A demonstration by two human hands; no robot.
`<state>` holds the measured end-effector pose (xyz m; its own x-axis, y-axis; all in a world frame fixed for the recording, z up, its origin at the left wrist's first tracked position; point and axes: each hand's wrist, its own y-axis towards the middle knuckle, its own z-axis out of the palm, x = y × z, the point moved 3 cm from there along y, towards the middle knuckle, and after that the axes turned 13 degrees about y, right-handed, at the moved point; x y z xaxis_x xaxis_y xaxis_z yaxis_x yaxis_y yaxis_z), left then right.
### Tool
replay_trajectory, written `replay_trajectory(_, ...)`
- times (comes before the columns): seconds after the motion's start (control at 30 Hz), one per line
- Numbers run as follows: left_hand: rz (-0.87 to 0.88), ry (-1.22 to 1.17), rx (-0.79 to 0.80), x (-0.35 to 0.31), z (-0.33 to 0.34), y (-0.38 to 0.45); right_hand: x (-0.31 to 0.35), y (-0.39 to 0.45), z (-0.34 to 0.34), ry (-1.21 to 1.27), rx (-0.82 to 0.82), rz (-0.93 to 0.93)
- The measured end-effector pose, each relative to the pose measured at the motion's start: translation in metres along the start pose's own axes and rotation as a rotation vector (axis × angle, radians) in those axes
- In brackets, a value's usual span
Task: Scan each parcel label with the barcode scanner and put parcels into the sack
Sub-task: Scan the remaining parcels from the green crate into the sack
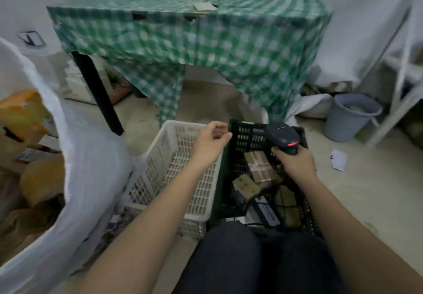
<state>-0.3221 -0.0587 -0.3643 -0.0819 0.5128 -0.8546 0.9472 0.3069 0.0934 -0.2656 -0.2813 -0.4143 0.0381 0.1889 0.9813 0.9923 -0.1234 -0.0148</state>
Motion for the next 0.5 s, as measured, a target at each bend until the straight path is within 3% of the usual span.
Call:
replay_trajectory(0.17, -0.115, 0.164, 0.208, 0.061, 0.108, 0.049, -0.062, 0.041, -0.014, 0.055, -0.010, 0.113)
replay_trajectory(0.5, -0.250, 0.534, 0.515, 0.199, 0.268, 0.106, -0.193, 0.138, 0.024, 0.065, 0.022, 0.295)
